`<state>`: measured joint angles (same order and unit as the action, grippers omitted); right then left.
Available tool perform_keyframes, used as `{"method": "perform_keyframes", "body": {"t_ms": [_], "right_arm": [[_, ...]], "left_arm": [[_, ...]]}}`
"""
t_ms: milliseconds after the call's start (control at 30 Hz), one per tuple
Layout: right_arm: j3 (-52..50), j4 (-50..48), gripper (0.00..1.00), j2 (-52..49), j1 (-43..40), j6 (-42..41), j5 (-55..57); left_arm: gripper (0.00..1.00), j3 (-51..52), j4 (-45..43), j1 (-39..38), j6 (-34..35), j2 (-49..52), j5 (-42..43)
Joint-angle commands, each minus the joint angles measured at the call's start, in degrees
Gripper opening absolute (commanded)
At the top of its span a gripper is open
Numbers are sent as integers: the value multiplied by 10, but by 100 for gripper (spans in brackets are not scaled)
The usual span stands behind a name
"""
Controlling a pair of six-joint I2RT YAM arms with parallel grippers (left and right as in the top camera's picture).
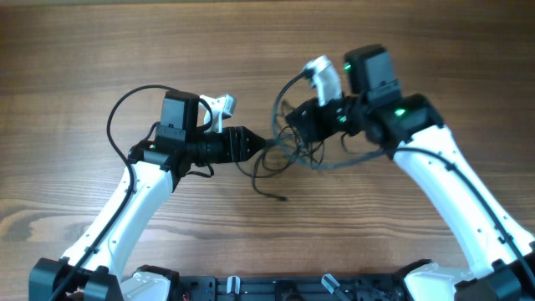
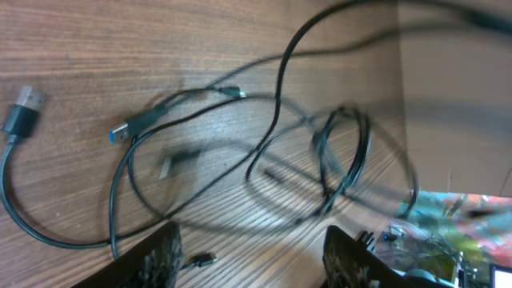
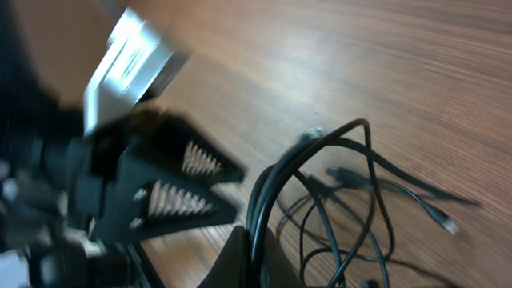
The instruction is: Untangle cables
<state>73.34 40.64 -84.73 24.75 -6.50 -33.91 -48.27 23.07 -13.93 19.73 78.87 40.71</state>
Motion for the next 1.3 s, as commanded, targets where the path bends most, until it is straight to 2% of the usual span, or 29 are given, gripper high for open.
{"method": "perform_keyframes", "body": {"t_ms": [0, 100, 233, 333, 433, 533, 567, 667, 800, 1000, 1267], "right_arm": [[15, -4, 5, 15, 47, 48, 24], [16, -3, 5, 15, 76, 43, 16], [16, -24, 5, 15, 81, 42, -95], [16, -50, 5, 27, 81, 29, -146], [16, -94, 5, 56, 81, 12, -224], [16, -127, 5, 89, 79, -12, -228], [16, -133, 5, 101, 75, -12, -221], [16, -122, 5, 135, 40, -59, -92], [16, -65, 4, 150, -35, -116, 48], [16, 71, 4, 144, -152, -89, 178], [14, 141, 5, 121, -167, -66, 257]], "left_arm": [[59, -4, -17, -17, 3, 3, 28], [60, -4, -41, -33, -14, 3, 81], [66, -4, -62, -49, -14, 3, 82], [65, -4, -55, -49, -14, 3, 58], [60, -4, -40, -49, -12, 3, 3], [56, -4, -31, -49, -12, 3, -31], [55, -4, -27, -49, -13, 3, -42], [49, -4, 0, -45, -13, 3, -95], [49, -4, 32, -16, -13, 3, -106], [49, -4, 56, 42, -13, 3, -106], [46, -4, 64, 48, -12, 3, -101]]}}
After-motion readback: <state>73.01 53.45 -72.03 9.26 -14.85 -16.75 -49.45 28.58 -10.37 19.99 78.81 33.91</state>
